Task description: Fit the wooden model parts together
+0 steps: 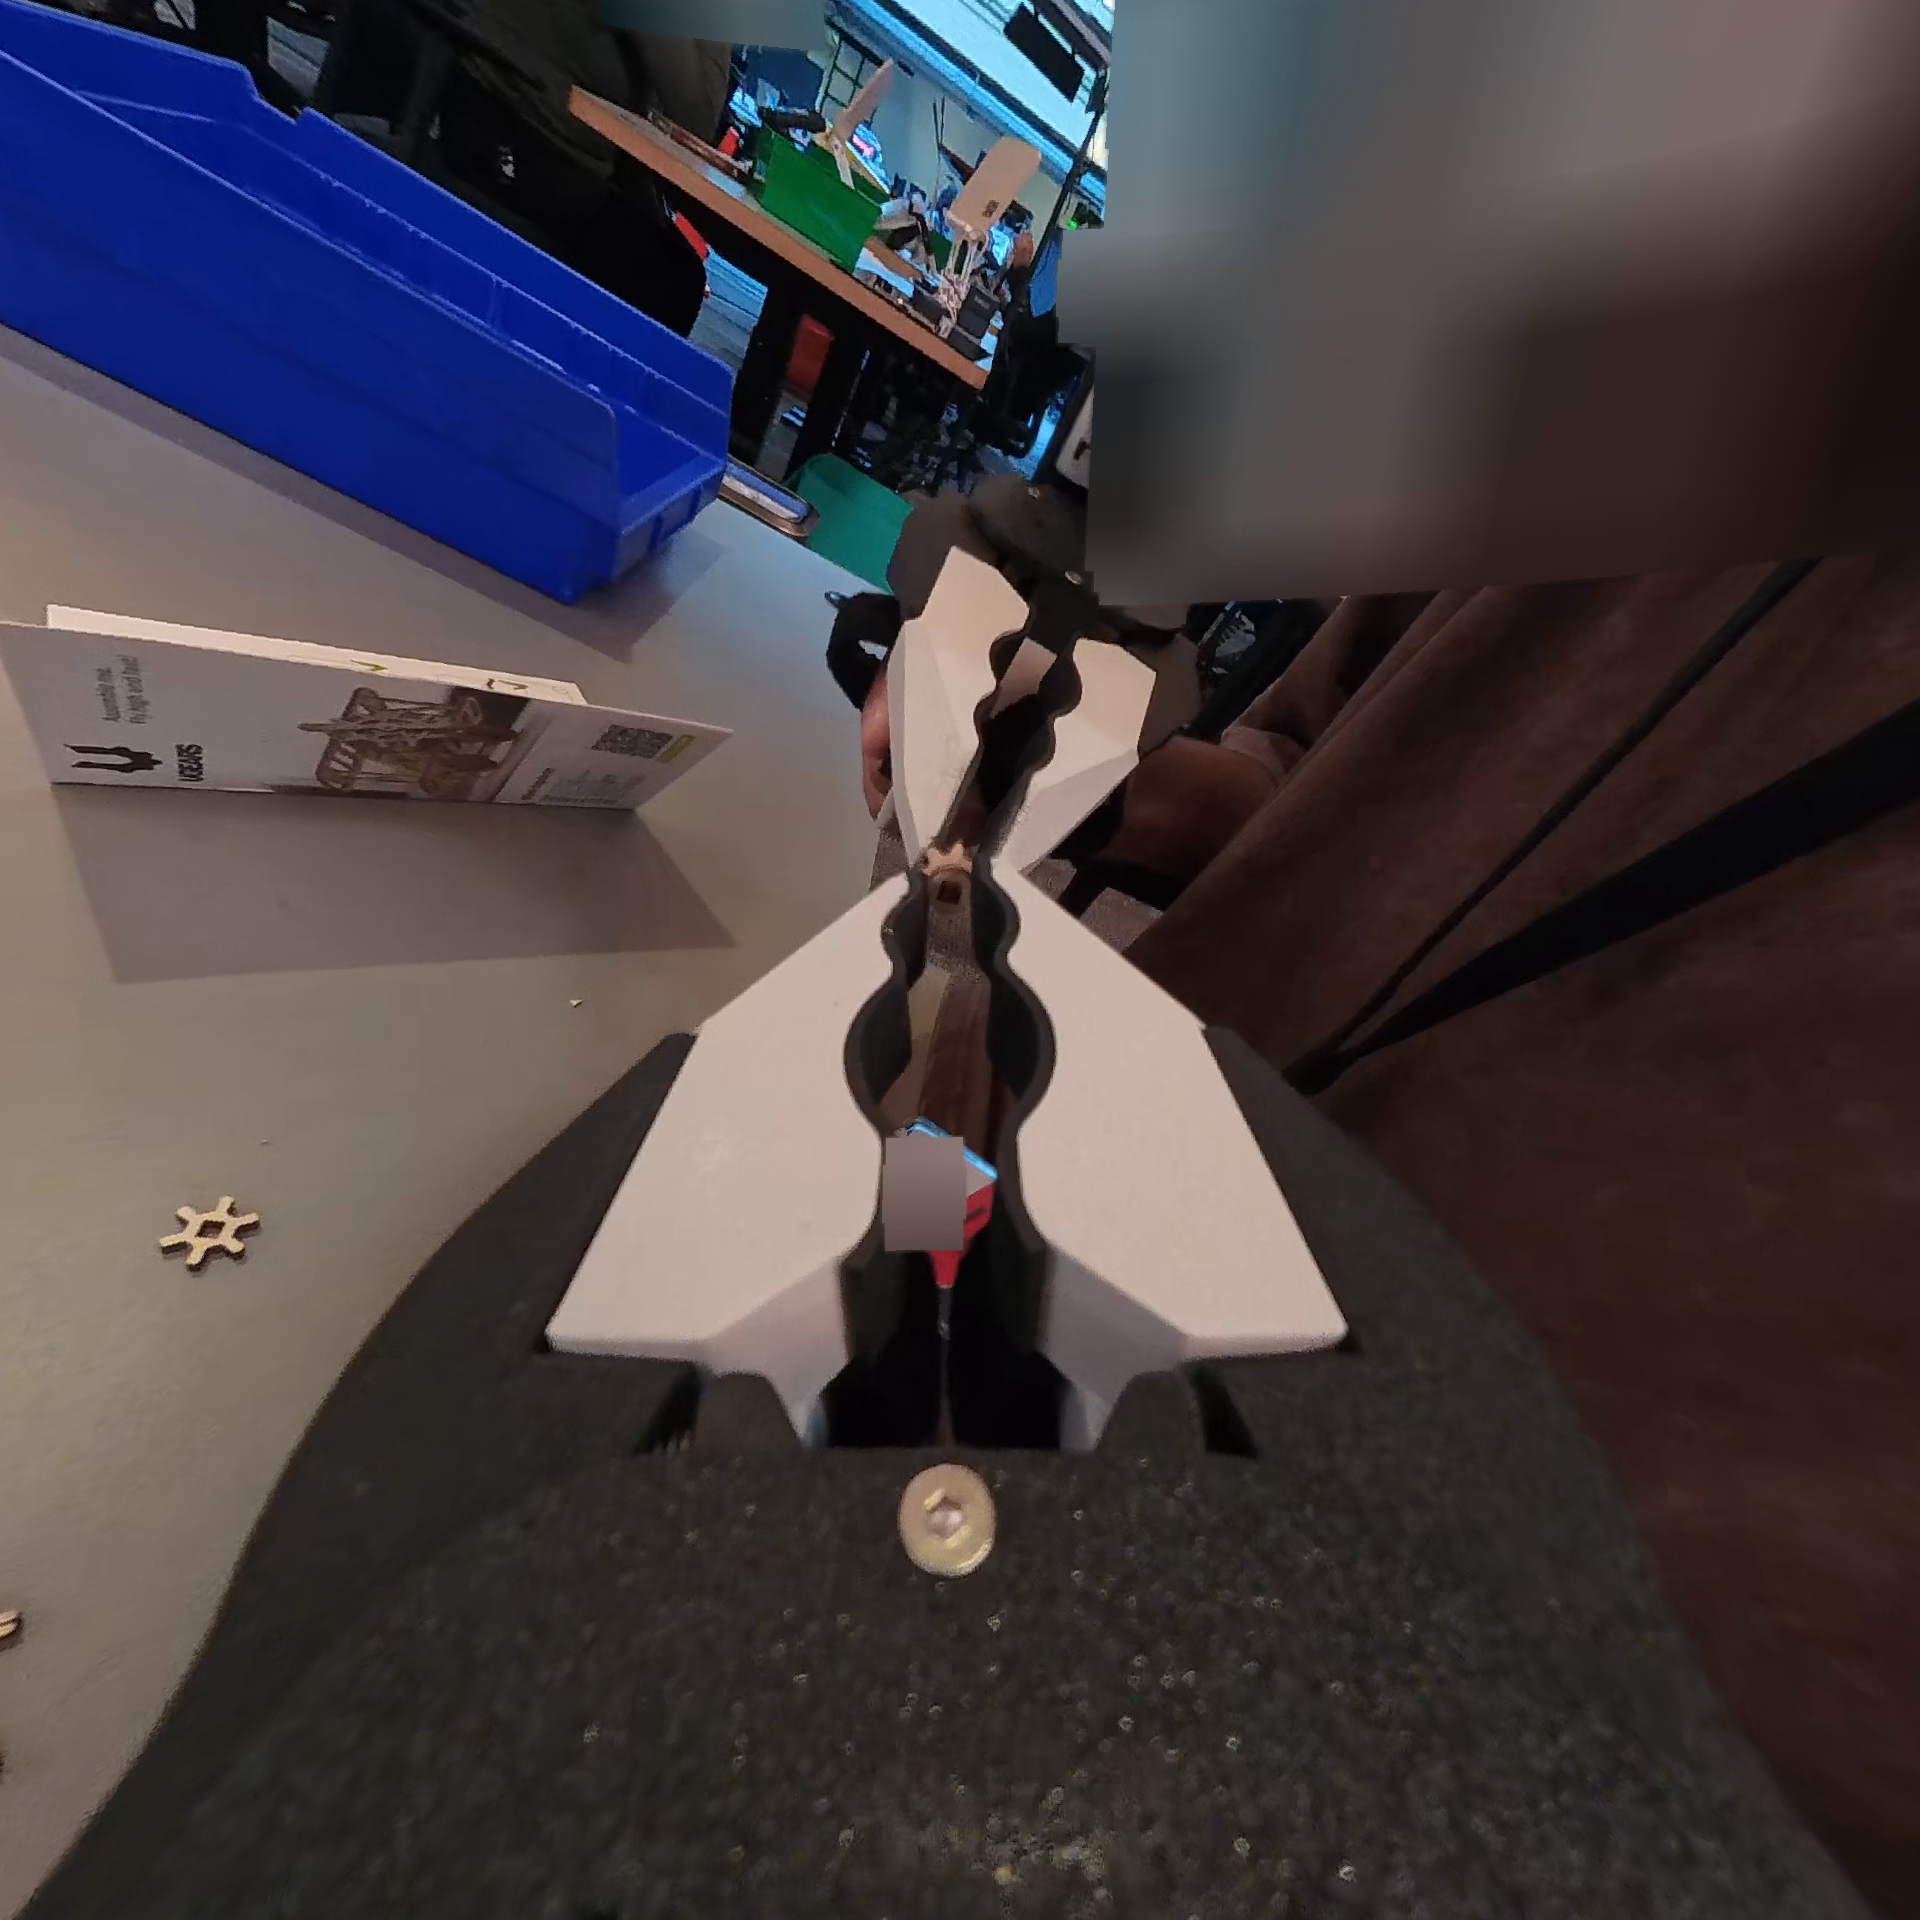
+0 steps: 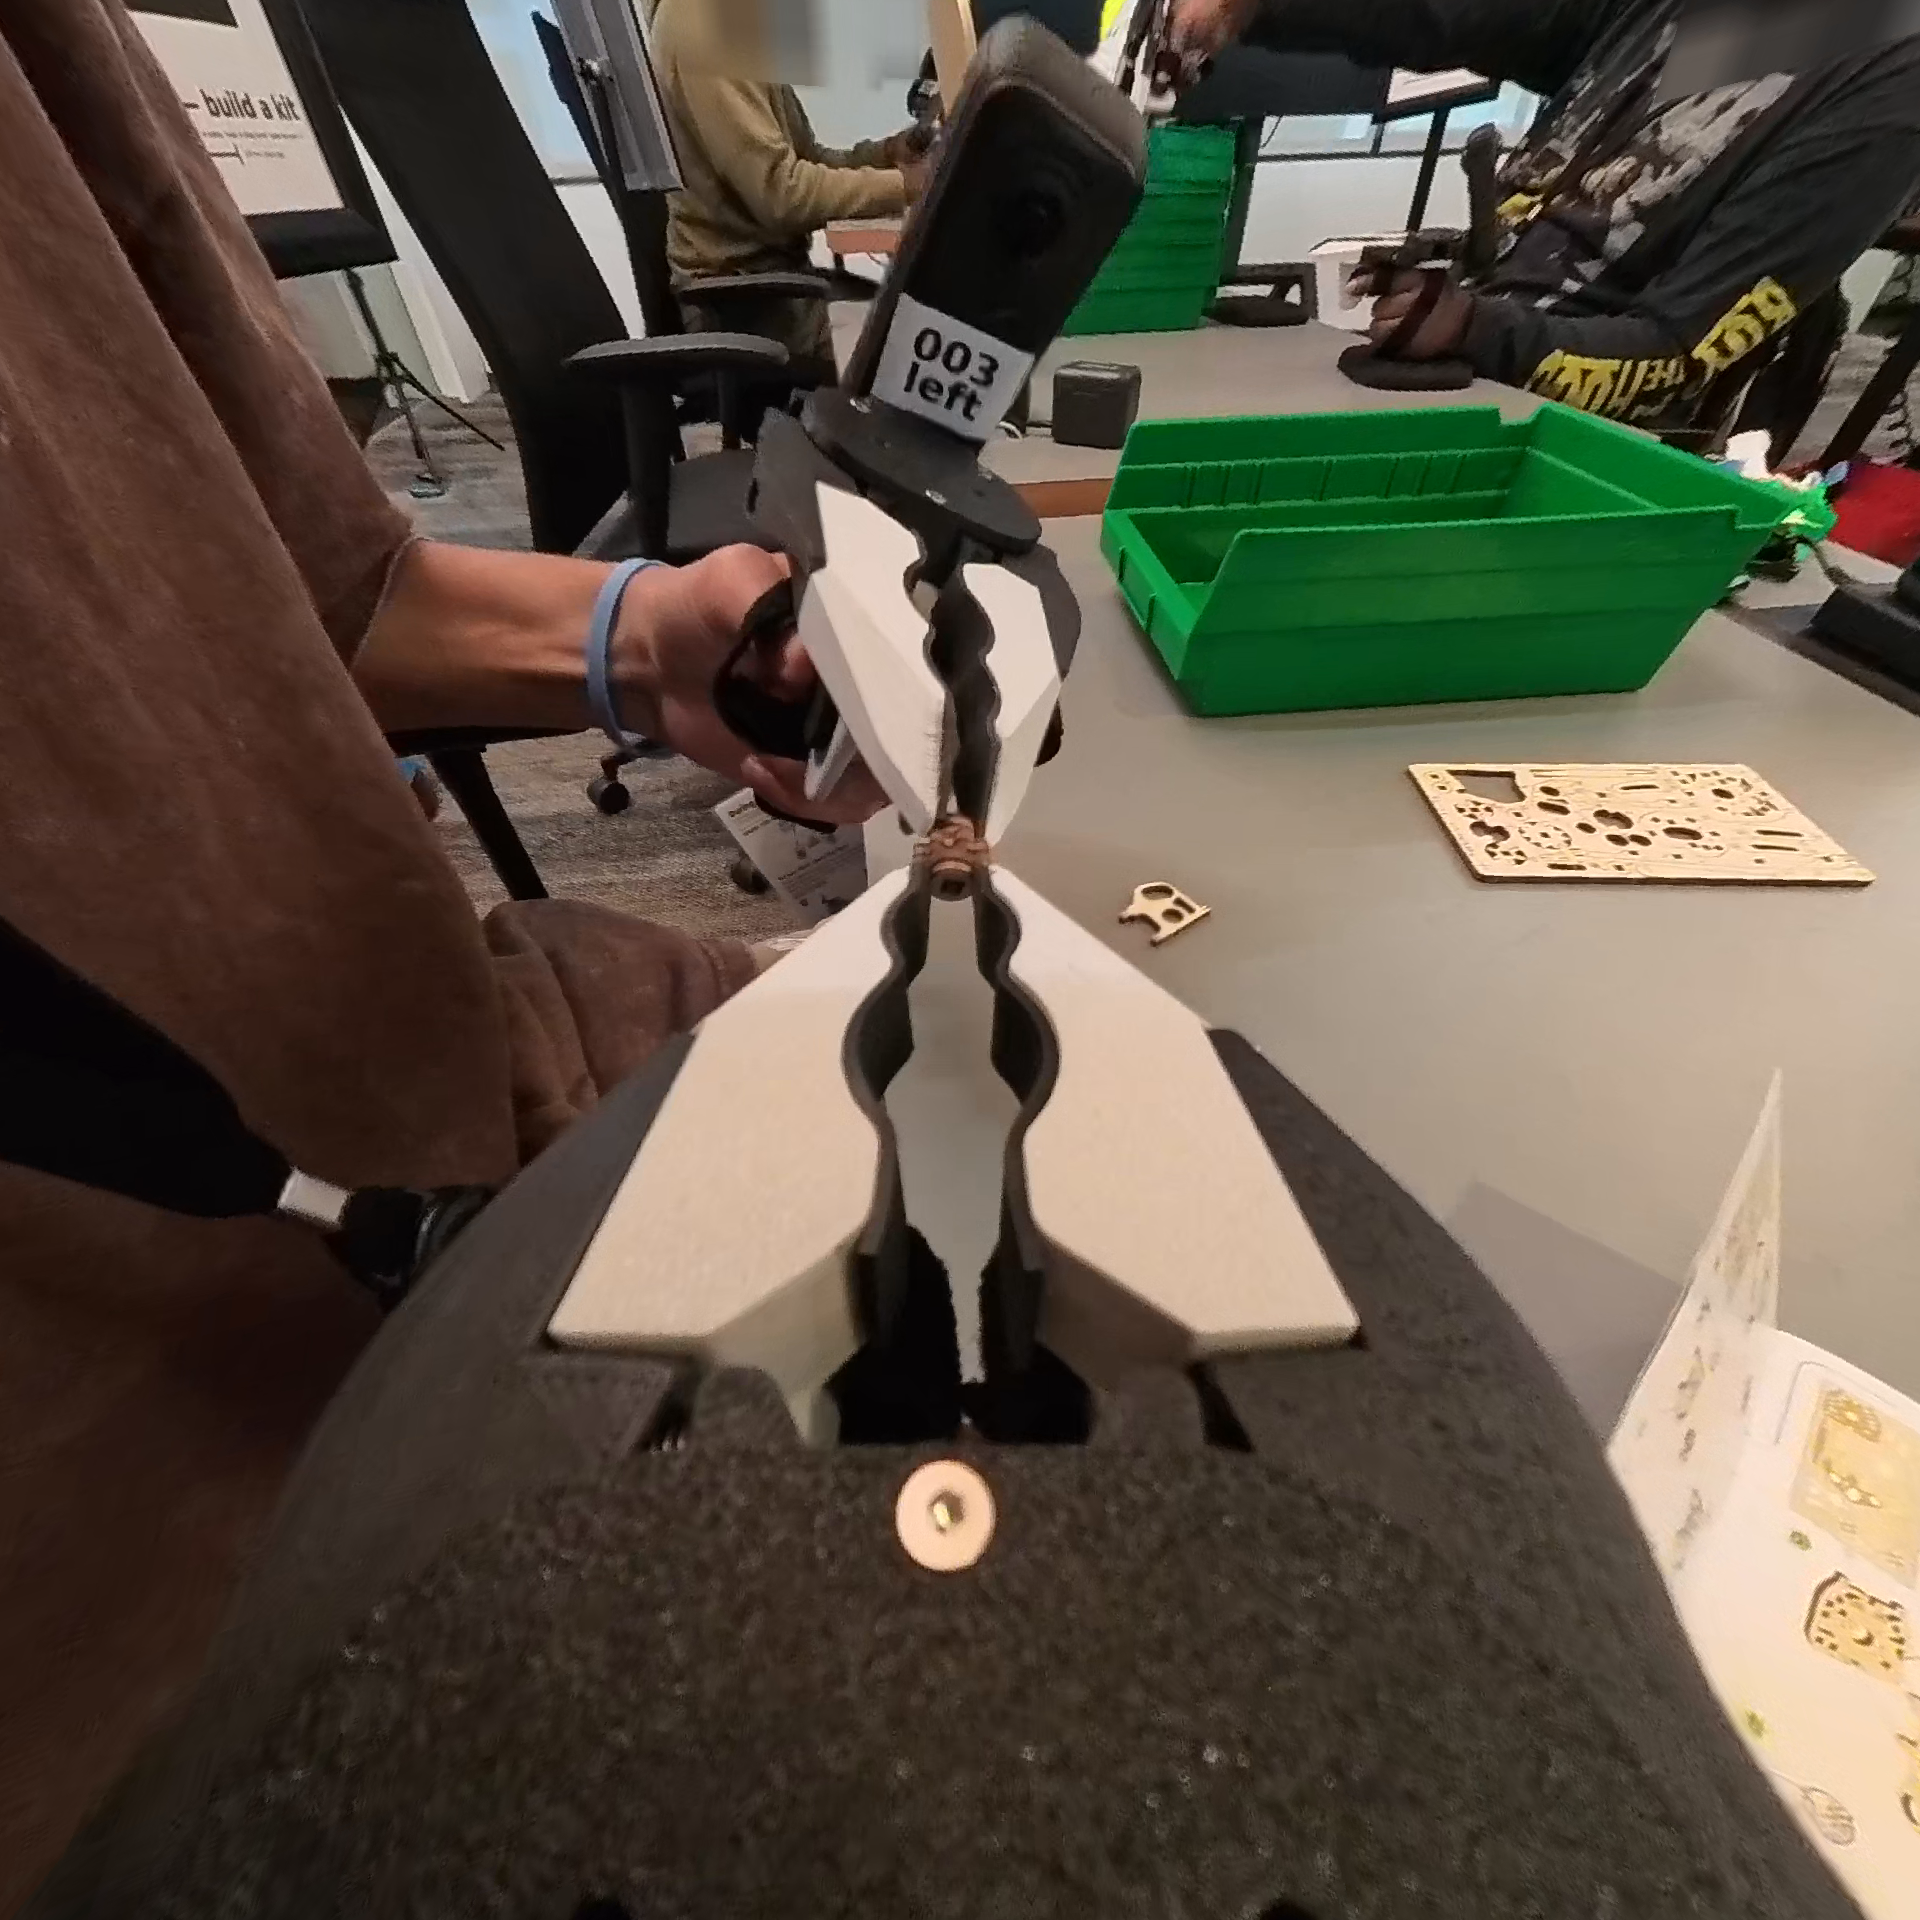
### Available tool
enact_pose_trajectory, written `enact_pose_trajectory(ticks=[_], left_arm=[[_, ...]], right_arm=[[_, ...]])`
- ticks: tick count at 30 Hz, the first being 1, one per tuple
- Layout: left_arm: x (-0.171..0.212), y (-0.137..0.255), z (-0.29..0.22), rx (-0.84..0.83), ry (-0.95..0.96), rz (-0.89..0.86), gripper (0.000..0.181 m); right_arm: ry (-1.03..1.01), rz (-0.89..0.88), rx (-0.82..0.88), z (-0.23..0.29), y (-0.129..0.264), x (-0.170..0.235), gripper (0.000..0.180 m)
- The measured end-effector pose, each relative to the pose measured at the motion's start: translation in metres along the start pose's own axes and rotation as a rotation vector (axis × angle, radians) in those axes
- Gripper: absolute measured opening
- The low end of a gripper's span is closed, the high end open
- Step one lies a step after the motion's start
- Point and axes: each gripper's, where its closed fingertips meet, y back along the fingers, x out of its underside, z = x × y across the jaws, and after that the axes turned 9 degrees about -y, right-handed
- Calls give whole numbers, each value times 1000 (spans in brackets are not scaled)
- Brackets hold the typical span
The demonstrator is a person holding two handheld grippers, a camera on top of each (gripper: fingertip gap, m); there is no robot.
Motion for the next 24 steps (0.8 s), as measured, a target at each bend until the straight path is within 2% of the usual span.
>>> enact_pose_trajectory(ticks=[24], left_arm=[[16, -10, 1, 61, -38, 79, 5]], right_arm=[[-221, 26, -183, 0, 11, 15, 7]])
